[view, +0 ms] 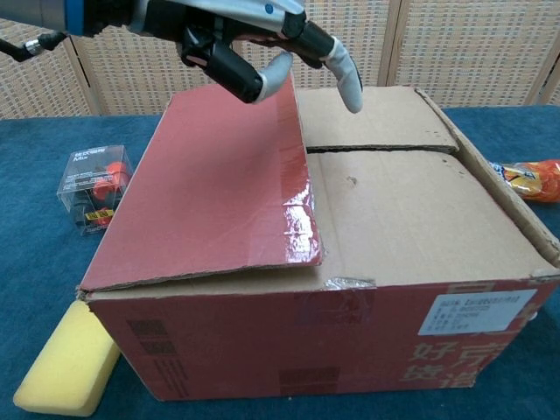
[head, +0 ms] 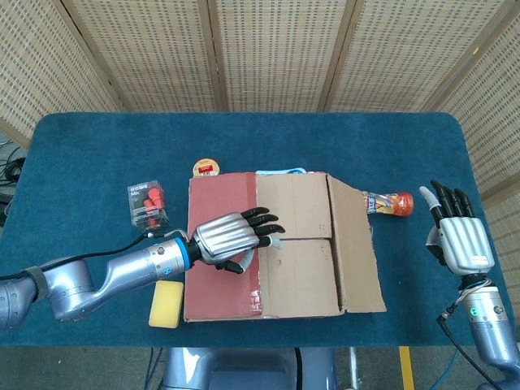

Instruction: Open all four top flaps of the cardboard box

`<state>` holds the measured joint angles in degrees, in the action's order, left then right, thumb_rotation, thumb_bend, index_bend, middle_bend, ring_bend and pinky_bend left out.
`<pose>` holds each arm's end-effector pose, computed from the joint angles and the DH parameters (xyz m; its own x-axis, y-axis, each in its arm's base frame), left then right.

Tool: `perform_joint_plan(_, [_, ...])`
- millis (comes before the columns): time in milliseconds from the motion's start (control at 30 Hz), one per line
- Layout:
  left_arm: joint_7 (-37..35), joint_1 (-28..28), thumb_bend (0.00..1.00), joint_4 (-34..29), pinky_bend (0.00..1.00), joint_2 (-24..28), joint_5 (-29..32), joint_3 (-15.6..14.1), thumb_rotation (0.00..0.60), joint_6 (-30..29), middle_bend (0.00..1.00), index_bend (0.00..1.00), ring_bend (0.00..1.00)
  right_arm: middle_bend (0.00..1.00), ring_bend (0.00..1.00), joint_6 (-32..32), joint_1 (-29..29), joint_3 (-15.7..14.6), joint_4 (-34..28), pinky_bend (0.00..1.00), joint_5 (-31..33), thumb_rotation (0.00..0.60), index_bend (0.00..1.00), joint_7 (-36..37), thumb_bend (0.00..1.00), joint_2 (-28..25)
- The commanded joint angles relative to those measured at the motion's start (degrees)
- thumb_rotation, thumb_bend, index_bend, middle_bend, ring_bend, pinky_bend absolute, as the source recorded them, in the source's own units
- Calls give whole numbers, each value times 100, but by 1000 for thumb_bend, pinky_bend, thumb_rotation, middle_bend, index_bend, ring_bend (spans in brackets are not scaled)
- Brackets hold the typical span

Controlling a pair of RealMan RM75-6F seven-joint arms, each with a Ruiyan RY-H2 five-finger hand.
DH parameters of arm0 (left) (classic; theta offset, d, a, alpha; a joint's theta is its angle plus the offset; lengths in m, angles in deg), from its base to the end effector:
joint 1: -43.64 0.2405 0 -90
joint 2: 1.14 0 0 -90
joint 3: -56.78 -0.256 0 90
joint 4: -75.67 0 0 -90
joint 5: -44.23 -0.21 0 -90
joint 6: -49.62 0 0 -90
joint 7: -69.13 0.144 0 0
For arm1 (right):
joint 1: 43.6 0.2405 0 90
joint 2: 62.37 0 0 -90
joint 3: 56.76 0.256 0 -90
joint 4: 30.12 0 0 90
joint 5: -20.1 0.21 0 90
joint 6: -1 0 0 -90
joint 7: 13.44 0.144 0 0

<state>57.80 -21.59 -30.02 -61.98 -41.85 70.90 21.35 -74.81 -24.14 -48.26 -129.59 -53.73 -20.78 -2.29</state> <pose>0.0090 0.3276 0.0618 0.6444 0.3465 0.6817 0.5459 -0.8327 -0.0928 -0.2574 -0.2705 0.1715 0.4206 0.0165 0.9071 -0.9047 -0.0671 0.4207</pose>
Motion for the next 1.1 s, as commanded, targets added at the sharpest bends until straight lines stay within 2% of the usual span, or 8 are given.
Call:
perform_joint_plan(33, [191, -124, 924, 66, 0, -123, 198, -43, 344, 129, 138, 229, 38, 11, 0, 11, -15, 6, 16, 0, -2, 600, 33, 22, 1000, -2])
perform_joint_plan(333, [653, -235, 922, 163, 0, -229, 569, -223, 344, 272, 145, 241, 41, 11, 0, 56, -47, 27, 71, 0, -3, 600, 33, 100, 1000, 14])
perform_joint_plan(500, [860, -247, 922, 146, 0, -211, 777, -290, 343, 238, 202, 286, 78, 11, 0, 92, -50, 41, 77, 0, 1, 600, 33, 96, 1000, 29])
perform_joint_plan(767, [1078, -220, 921, 39, 0, -54, 985, -356, 342, 115, 275, 320, 134, 12, 0, 85, -78, 74, 94, 0, -6, 600, 33, 104, 1000, 56])
perform_joint_plan(1100, [1004, -25, 919, -250, 0, 319, 952, -289, 343, -243, 289, 321, 146, 11, 0, 146, -56, 112, 116, 0, -8, 600, 33, 98, 1000, 98])
